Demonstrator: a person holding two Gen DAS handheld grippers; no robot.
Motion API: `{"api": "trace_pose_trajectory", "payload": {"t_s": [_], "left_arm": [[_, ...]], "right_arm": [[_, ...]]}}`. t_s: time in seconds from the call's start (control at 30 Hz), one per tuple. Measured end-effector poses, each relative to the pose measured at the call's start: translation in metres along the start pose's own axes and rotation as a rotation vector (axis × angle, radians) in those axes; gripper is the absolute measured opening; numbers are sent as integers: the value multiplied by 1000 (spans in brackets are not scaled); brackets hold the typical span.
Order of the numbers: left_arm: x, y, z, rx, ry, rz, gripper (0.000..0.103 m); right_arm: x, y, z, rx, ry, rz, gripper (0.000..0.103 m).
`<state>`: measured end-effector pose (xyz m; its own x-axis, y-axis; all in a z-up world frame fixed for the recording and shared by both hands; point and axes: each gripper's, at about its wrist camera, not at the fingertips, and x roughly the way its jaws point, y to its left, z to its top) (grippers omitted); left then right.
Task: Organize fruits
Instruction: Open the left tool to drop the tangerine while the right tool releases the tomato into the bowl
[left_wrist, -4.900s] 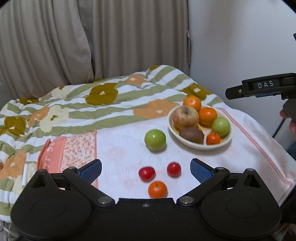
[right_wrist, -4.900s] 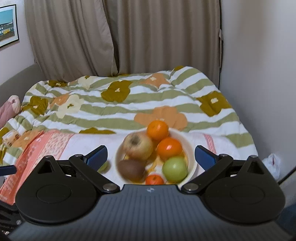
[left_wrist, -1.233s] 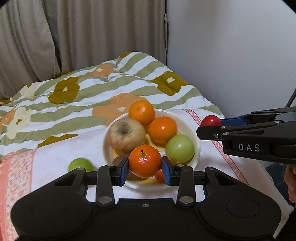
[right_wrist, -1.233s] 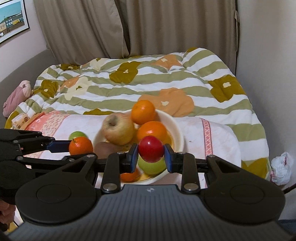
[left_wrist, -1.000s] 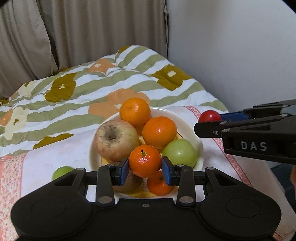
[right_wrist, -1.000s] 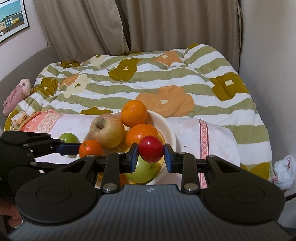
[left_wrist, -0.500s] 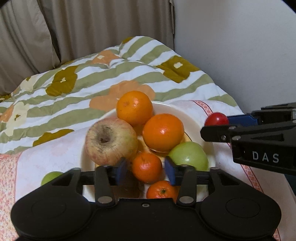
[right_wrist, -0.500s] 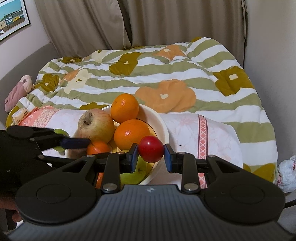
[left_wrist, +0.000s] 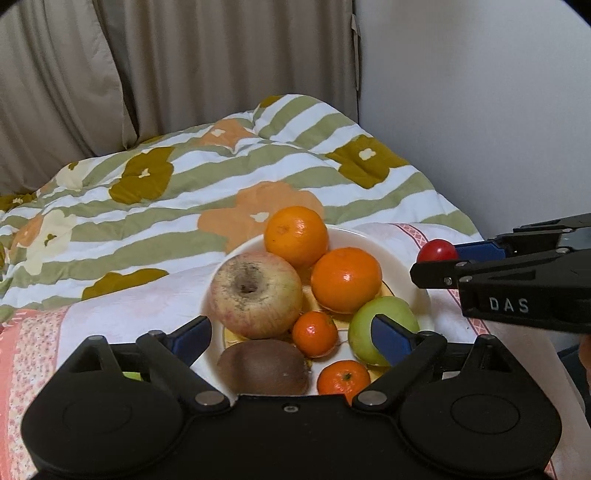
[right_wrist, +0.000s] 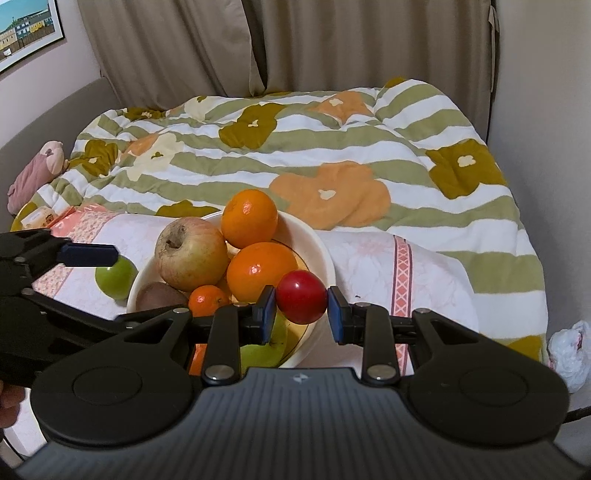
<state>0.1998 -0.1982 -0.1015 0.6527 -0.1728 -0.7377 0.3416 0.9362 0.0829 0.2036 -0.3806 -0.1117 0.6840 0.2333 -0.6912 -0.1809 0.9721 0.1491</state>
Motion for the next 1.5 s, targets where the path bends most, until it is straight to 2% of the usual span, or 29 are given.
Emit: {"api": "trace_pose_trajectory", "payload": {"t_s": [0.57,0.6,0.63,0.67,0.7,0.73,1.13,1.33,1.5], "left_arm": [[-18,20,-17,-20,4,48,96],[-18,20,-17,-21,4,49,96],[-18,20,-18,-22,6,50,96],[-18,20,-18,-23,7,51,96],[-17,20,-19,-25,8,53,96],[-17,19,-19,-26,8,54,96],[-34,17,-20,-21,-7,60,96],[-57,19,-20,-29,-33,74,96],[-80,26,-26,-49,-57,84,96]], "right_arm": [[33,-7,0,7,40,16,47],[32,-7,0,7,34,14,56],[31,-7,0,6,33,13,72],[30,-7,0,7,27,-3,82],[29,-6,-1,6,21,-14,98],[27,-5,-2,5,7,-23,103],[-1,2,-5,0,-21,-37,103],[-24,13,-5,-30,-33,-95,103],[-46,21,-6,-32,-50,-112,103]]}}
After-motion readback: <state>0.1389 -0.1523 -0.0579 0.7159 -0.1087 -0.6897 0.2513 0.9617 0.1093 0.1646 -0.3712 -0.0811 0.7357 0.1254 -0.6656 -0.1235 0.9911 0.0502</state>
